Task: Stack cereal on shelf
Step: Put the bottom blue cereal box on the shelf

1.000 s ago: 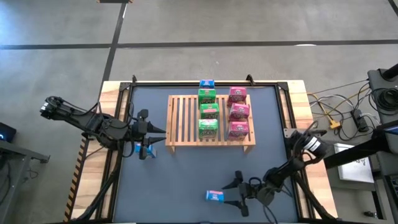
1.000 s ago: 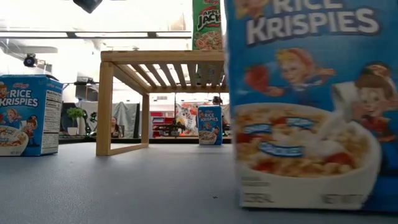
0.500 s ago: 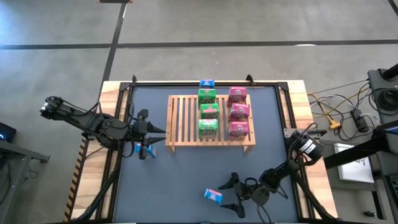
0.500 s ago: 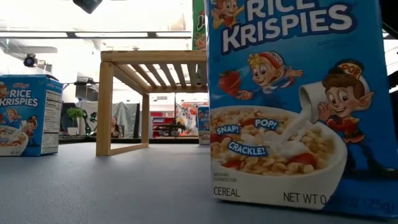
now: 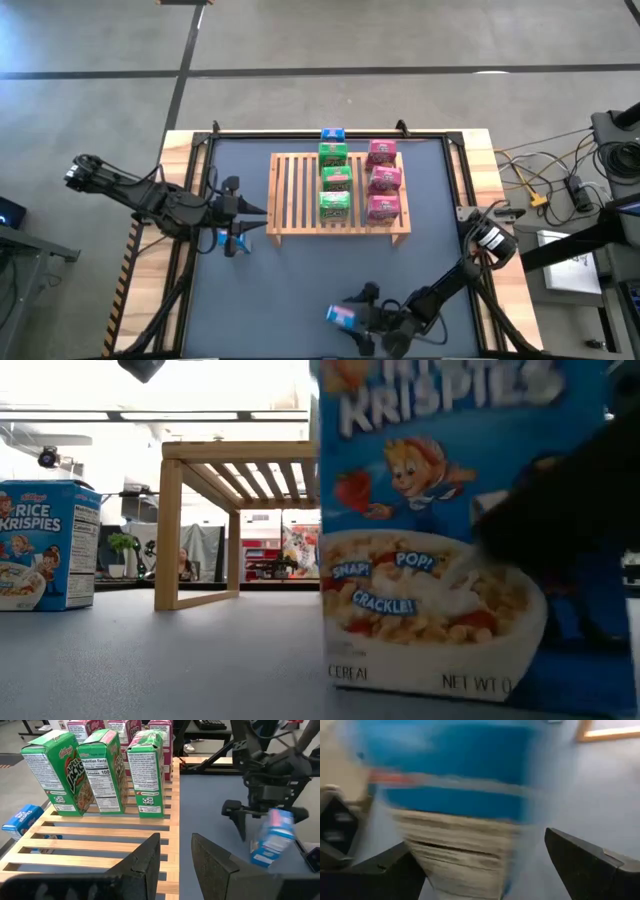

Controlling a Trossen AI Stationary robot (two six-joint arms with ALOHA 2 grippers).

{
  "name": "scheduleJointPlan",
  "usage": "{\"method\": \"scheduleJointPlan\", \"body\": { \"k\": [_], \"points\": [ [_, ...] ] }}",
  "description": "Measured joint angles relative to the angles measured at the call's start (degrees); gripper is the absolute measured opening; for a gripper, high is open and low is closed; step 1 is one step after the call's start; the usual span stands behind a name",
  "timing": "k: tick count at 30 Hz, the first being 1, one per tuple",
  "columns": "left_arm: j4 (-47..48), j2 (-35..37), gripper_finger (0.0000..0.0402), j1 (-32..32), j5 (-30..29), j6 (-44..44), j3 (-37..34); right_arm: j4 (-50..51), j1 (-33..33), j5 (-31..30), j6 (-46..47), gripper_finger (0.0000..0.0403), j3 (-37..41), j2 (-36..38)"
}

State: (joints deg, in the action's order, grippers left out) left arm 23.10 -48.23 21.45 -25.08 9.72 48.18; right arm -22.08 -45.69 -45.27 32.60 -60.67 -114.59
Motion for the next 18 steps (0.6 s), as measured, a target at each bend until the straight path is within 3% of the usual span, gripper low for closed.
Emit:
{"method": "scheduleJointPlan", "body": {
  "k": [4,18],
  "points": [
    [0.0,-0.3,0.0094,0.0,0.0,0.0,0.0,7.0,0.0,-3.0,3.6,0.0338,-1.9,0.0],
    [0.1,-0.5,0.0094,0.0,0.0,0.1,0.0,6.4,0.0,-2.3,3.8,0.0203,-1.1,0.0]
  ]
}}
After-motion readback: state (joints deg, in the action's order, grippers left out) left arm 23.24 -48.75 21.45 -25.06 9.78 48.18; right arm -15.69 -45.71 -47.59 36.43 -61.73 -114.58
